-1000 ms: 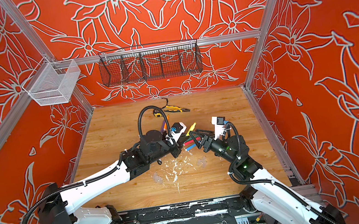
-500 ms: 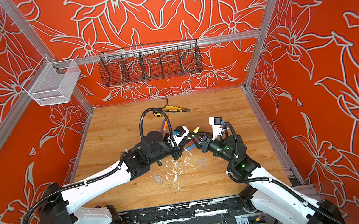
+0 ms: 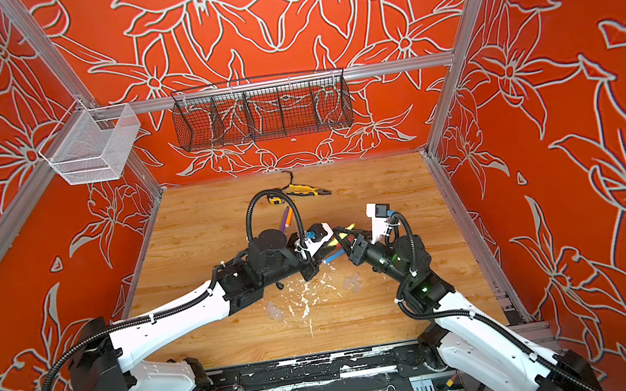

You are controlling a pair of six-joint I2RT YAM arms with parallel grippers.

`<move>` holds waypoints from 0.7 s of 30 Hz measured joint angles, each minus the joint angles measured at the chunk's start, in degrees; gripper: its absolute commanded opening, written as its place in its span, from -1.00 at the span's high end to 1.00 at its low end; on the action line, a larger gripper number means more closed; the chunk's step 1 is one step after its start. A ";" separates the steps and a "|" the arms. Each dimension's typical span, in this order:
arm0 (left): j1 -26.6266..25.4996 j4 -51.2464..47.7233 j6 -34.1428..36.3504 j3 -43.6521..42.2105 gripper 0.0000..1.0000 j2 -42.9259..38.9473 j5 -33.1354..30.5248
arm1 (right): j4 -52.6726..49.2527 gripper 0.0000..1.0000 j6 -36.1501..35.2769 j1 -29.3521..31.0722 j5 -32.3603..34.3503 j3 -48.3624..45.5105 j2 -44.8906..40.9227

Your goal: Insert the pens into the pen caps

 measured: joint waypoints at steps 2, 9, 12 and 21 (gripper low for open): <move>-0.15 0.33 -0.17 0.00 0.17 0.02 -0.13 | 0.11 0.99 -0.04 0.66 -0.17 0.02 0.20; -0.22 0.46 -0.42 0.00 0.15 1.05 -1.11 | 0.37 1.00 -1.25 4.46 -0.13 0.44 0.26; -0.22 0.33 -0.63 0.02 0.27 1.60 -1.51 | 0.52 1.00 -1.95 5.86 0.11 0.63 0.59; -0.66 0.04 -1.18 0.46 1.00 2.10 -3.37 | 0.59 0.28 -3.56 7.41 2.99 1.20 1.38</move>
